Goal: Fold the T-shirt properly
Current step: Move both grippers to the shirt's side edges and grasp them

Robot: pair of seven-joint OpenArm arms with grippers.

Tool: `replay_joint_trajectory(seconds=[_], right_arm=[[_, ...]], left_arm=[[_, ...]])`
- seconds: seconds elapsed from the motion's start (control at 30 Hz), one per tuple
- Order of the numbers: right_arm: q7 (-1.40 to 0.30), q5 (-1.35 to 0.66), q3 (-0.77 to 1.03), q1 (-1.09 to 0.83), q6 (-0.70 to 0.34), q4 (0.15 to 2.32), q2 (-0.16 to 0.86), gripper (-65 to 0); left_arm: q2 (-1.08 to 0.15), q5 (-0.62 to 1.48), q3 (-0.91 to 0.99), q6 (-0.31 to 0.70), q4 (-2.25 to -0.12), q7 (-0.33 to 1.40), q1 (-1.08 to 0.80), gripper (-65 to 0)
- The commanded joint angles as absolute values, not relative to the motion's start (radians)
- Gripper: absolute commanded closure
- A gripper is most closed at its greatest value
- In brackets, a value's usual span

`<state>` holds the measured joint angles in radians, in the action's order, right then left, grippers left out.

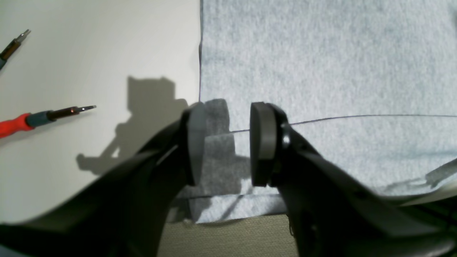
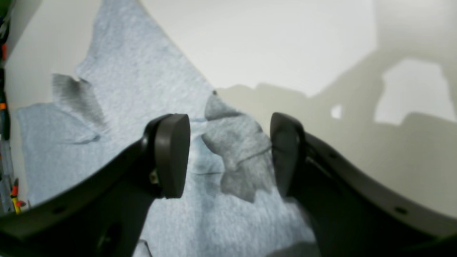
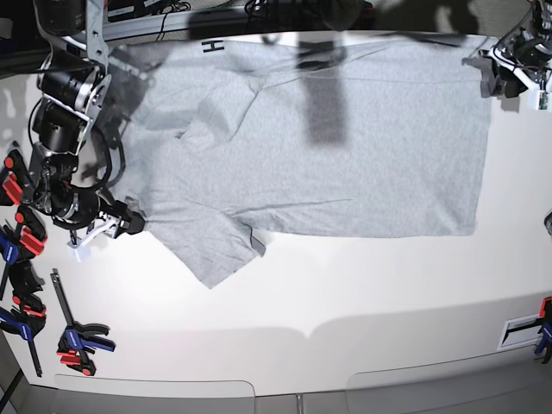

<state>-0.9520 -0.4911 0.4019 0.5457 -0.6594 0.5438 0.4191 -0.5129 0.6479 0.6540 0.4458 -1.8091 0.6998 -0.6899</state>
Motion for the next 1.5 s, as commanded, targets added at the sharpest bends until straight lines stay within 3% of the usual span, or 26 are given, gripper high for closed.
replay_joint_trajectory(seconds=[0.0, 0.07, 0.13, 0.27, 0.5, 0.63, 0.83, 0.97, 1.03, 1.13, 1.3, 1.47], right_arm=[[-1.015, -0.43, 0.398, 0.54, -0.648, 0.54, 0.42, -34.5], [-1.019, -0.422, 0.398, 0.539, -0.648, 0.54, 0.421, -33.1], [-1.033, -0.423, 0.398, 0.54, -0.648, 0.54, 0.421, -27.1], [-1.038, -0.423, 0.398, 0.54, -0.648, 0.54, 0.421, 0.0], [-1.038, -0.423, 0.398, 0.54, -0.648, 0.54, 0.421, 0.0], [-1.037, -0.423, 0.398, 0.54, -0.647, 0.54, 0.421, 0.0], [-1.037, -0.423, 0.398, 0.54, -0.647, 0.54, 0.421, 0.0], [-1.037, -0.423, 0.398, 0.54, -0.648, 0.54, 0.42, 0.0], [-1.037, -0.423, 0.398, 0.54, -0.648, 0.54, 0.421, 0.0], [-1.037, -0.423, 0.398, 0.54, -0.648, 0.54, 0.421, 0.0], [-1.037, -0.424, 0.398, 0.54, -0.648, 0.54, 0.42, 0.0], [-1.04, -0.423, 0.398, 0.54, -0.648, 0.54, 0.421, 0.0]], left_arm=[[-0.53, 0.656, 0.664, 0.445, -1.824, 0.678, -0.695, -19.4], [-0.53, 0.656, 0.664, 0.445, -1.824, 0.657, -0.695, -19.4], [-0.53, 0.656, 0.664, 0.445, -1.824, 0.632, -0.695, -19.4], [-0.53, 0.655, 0.664, 0.445, -1.824, 0.57, -0.692, -19.4], [-0.533, 0.496, 0.664, 0.444, -1.824, 0.502, -0.592, -19.4], [-0.576, 0.537, 0.664, 0.427, -1.769, 0.518, -0.434, -19.4], [-0.704, 0.661, 0.633, 0.422, -1.356, 0.529, -0.091, -24.3], [-0.786, 0.727, 0.5, 0.422, -0.968, 0.522, 0.163, -35.0], [-0.799, 0.746, 0.421, 0.423, -0.804, 0.522, 0.28, -39.3], [-0.78, 0.745, 0.324, 0.424, -0.617, 0.507, 0.411, -39.8], [-0.723, 0.67, 0.247, 0.408, -0.441, 0.49, 0.541, -40.0], [-0.738, 0.658, 0.247, 0.38, -0.434, 0.549, 0.588, -39.9]])
